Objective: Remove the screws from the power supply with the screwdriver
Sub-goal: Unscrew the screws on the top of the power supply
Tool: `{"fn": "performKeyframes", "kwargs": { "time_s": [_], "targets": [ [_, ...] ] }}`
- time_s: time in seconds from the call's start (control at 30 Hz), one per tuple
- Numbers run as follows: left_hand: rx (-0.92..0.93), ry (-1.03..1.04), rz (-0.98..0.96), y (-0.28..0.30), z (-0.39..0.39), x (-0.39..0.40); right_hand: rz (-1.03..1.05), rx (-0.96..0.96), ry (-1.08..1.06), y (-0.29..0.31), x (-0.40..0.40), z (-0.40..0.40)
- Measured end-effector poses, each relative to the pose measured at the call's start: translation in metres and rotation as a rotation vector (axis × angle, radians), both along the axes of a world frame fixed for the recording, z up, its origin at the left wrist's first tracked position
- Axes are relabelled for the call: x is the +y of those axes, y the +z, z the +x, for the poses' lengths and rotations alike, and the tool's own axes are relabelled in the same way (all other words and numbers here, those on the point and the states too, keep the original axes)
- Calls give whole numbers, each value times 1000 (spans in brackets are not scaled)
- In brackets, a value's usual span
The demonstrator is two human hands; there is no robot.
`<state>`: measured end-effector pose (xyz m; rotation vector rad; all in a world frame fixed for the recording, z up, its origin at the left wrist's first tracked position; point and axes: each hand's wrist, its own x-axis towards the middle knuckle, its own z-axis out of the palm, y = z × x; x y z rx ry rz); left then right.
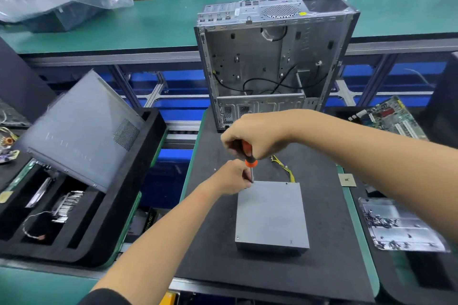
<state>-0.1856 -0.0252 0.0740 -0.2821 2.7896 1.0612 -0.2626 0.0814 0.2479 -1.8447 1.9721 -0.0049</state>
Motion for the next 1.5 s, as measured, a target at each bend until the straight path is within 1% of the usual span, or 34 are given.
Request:
{"fn": "performKeyframes", "kwargs": {
  "time_s": [0.07, 0.13, 0.17, 0.2, 0.27, 0.33, 0.43, 0.57, 0.63, 0.67, 0.7, 0.77, 0.8, 0.83, 0.93, 1.0, 1.07, 1.13, 1.17, 1.2, 1.23, 1.27, 1.3, 1.33, 1.37, 1.43, 1.5],
  "targets": [
    [-18, 14, 9, 0, 0, 0, 5, 97, -91, -3, -1, 0],
    [-27, 27, 10, 0, 0, 1, 44, 281, -186, -4, -2, -3],
    [-30, 32, 9, 0, 0, 1, 49, 356, -187, -6, -3, -6],
    [-33, 34, 14, 0, 0, 0, 46, 369, -170, -7, -3, -8],
    [-40, 36, 39, -1, 0, -1, 61, 239, -124, -9, 0, -12],
    [-52, 49, 62, -2, -1, -2, 25, 140, -73, -4, 4, -16],
    [-53, 75, 82, -5, -3, -3, -34, 73, -44, 4, 8, -22],
    [-67, 73, 90, -7, -6, -4, 28, -4, -78, 5, 7, -21],
    [-78, 61, 88, -6, -7, -5, 22, -27, -120, 1, 7, -17],
    [-86, 62, 85, -6, -7, -5, -3, 33, -137, -1, 7, -15],
    [-94, 66, 83, -6, -8, -6, -29, 162, -156, -3, 7, -14],
    [-105, 77, 89, -7, -8, -5, -31, 486, -194, -7, 6, -14],
    [-110, 82, 91, -7, -9, -6, -23, 547, -209, -8, 5, -15],
    [-114, 86, 92, -7, -9, -6, -8, 524, -200, -10, 4, -16],
    [-106, 105, 96, -8, -8, -6, 17, 252, -96, -4, 4, -23],
    [-98, 108, 93, -9, -8, -6, 8, 122, -2, 1, 6, -25],
    [-99, 107, 94, -10, -9, -6, -4, 75, 5, 3, 7, -24],
    [-104, 99, 87, -10, -10, -6, 0, 54, -41, 2, 7, -23],
    [-107, 97, 82, -10, -11, -6, 26, 54, -91, 2, 6, -21],
    [-109, 94, 79, -10, -11, -7, 61, 105, -138, 0, 5, -18],
    [-110, 93, 80, -11, -12, -7, 87, 237, -148, -1, 4, -15],
    [-112, 91, 82, -11, -12, -7, 86, 413, -119, -2, 2, -13],
    [-115, 87, 86, -12, -12, -8, 59, 533, -75, -4, 0, -10],
    [-118, 77, 88, -12, -12, -8, 26, 540, -46, -7, -1, -8],
    [-118, 63, 87, -13, -12, -8, 5, 464, -35, -7, -2, -7],
    [-106, 37, 76, -13, -12, -7, 18, 227, 23, -3, -1, -10],
    [-98, 34, 78, -12, -13, -6, 36, 96, 127, 4, -1, -13]
  ]
}}
